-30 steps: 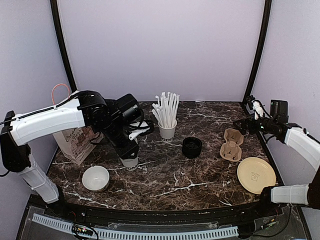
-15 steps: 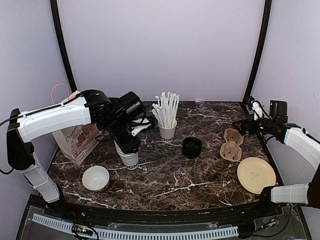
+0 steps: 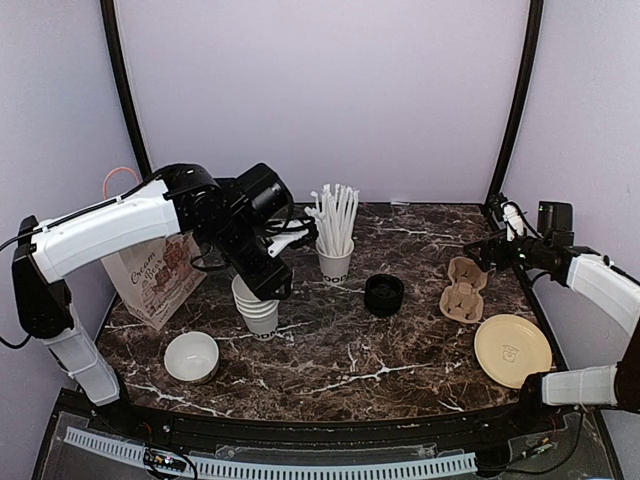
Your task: Pack the takeout coffee
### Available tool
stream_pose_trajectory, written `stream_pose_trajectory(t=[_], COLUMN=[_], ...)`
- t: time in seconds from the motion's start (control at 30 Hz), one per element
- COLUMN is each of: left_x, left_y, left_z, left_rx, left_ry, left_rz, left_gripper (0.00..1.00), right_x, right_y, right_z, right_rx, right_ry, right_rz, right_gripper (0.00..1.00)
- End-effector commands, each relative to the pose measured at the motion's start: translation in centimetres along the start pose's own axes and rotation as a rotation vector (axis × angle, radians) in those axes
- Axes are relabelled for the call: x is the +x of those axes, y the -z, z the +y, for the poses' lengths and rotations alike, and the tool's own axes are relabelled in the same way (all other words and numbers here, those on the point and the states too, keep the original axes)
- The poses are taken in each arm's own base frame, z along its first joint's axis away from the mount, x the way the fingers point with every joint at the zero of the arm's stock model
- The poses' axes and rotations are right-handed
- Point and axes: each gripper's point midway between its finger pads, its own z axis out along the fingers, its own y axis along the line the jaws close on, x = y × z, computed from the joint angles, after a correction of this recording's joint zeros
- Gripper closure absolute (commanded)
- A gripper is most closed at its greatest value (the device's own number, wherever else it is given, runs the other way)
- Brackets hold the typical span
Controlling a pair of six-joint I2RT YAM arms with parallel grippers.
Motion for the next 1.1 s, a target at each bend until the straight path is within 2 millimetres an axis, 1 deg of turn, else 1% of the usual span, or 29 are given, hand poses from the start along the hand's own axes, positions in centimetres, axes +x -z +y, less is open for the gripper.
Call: stream_pose_trajectory(t=[0.0,0.03,0.07,0.1,0.2,0.37,0.43,0.57,0.63,0.73,0.9,1.07], left_x=[2.4,2.5,2.6,2.8,2.8,3.4,3.5,4.0,4.1,4.1,3.8,3.1], left_y=[-1.2,-1.3,-1.4,-1.5,-1.8,-2.4,-2.6,-3.1,-3.5,-3.5,-3.0,-1.7], left_z=[1.5,2.0,2.2,2.4,2.6,3.0,3.0,2.8,2.4,2.5,2.6,2.8], left_rx=[-0.079,-0.102,-0.102,-0.100,-0.077,-0.061,-0.053,-0.041,-0.017,-0.019,-0.025,-0.041], left_ry=[0.009,0.017,0.025,0.035,0.061,0.083,0.085,0.088,0.090,0.090,0.089,0.092], left_rz=[0.104,0.110,0.117,0.121,0.122,0.142,0.148,0.170,0.180,0.181,0.176,0.153], left_gripper=[0.48,0.50,0.51,0.54,0.60,0.75,0.77,0.78,0.81,0.87,0.89,0.87], right_x=[-0.1,0.0,0.0,0.0,0.0,0.1,0.1,0.1,0.1,0.1,0.2,0.3], right_y=[-0.2,-0.2,-0.2,-0.2,-0.2,-0.2,-0.2,-0.3,-0.3,-0.3,-0.4,-0.6], right_z=[-0.1,-0.1,-0.1,-0.1,-0.1,-0.1,-0.1,-0.1,-0.2,-0.1,-0.1,-0.1], right_rx=[-0.003,-0.002,-0.002,-0.002,-0.002,-0.002,-0.001,-0.002,-0.002,-0.006,-0.009,-0.014], right_ry=[0.019,0.020,0.020,0.021,0.021,0.022,0.022,0.022,0.021,0.021,0.018,0.015], right_rz=[-0.019,-0.018,-0.018,-0.018,-0.017,-0.017,-0.017,-0.016,-0.015,-0.015,-0.013,-0.007], right_gripper=[0.04,0.04,0.04,0.04,0.04,0.04,0.04,0.04,0.04,0.04,0.04,0.04])
